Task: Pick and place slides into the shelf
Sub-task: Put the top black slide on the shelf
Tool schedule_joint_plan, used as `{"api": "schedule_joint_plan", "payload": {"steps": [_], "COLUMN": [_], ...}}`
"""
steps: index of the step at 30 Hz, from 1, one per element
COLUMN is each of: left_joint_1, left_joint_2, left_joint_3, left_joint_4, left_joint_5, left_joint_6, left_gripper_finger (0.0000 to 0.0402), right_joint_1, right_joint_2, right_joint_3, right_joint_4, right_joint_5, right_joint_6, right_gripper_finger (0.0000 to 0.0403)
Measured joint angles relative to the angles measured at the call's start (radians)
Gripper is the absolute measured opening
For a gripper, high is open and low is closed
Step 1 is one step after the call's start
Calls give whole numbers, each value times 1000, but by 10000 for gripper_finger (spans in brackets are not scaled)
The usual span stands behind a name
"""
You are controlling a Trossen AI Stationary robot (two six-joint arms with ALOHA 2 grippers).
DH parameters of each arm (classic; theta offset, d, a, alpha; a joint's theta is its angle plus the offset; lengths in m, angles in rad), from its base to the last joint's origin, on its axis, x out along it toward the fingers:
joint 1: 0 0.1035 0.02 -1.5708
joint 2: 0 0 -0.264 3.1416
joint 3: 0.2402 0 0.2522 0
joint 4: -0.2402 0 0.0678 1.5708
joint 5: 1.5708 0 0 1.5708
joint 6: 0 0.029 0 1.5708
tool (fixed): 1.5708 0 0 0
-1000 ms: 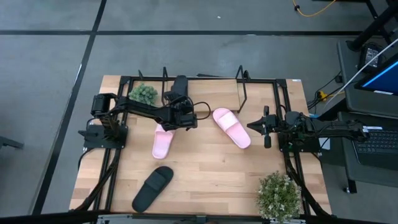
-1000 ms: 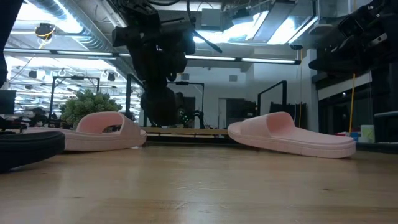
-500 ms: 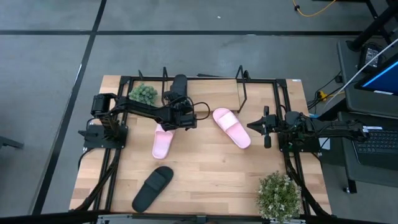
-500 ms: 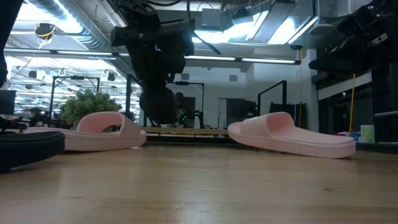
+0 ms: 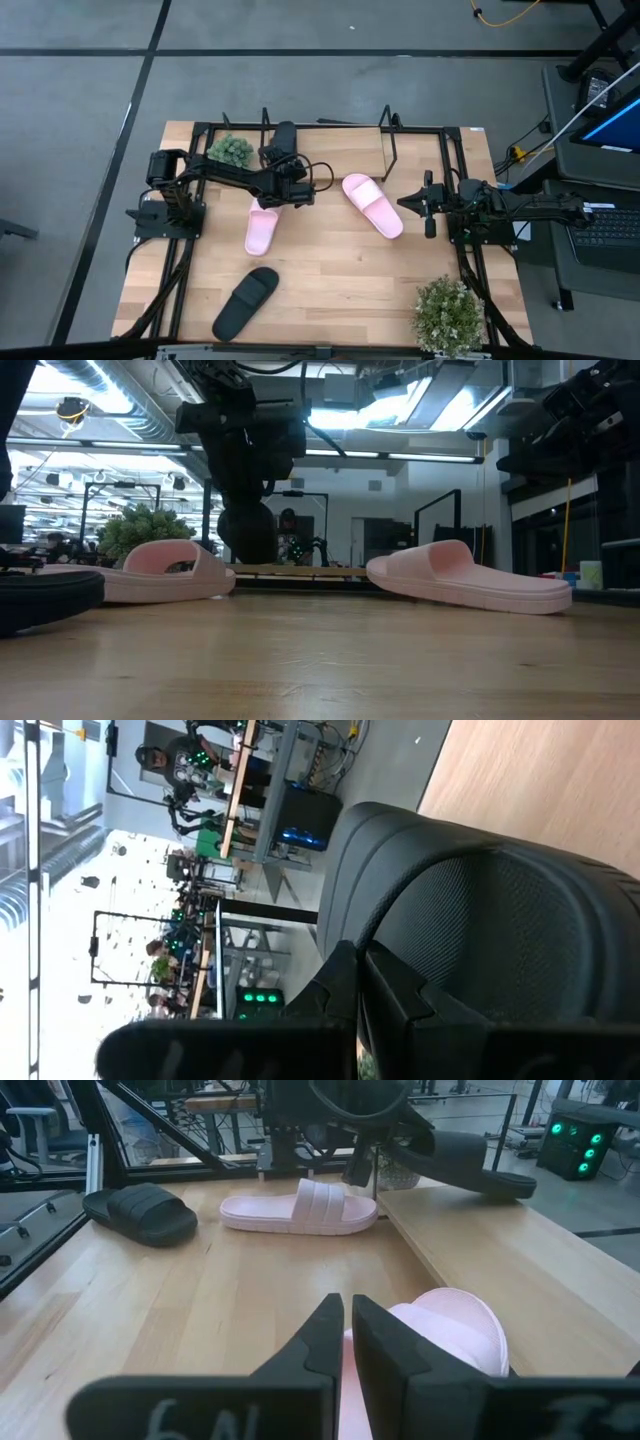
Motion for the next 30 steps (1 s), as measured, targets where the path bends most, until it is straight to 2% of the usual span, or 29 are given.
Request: {"api": "schedule_joint_plan", "payload": {"steps": [6,17,24,30], "left_joint_1": [1,23,18,19], "left_joint_2": [0,0,0,0], "left_joint_3": [0,0,0,0], "left_joint_4": [0,-55,-55,-42], "left_joint_5": [2,100,106,181], "left_joint_6": [-2,-80,-81,-86], "left_gripper_finger": [0,0,0,0], "right_joint_1": [0,0,0,0], "right_joint_2": [0,0,0,0], "right_joint_3": [0,0,0,0], "right_joint_4": [0,0,0,0], "right_joint_5": [0,0,0,0], "right_joint_6": [0,0,-1,0], "right_gripper_finger": [29,29,29,29]}}
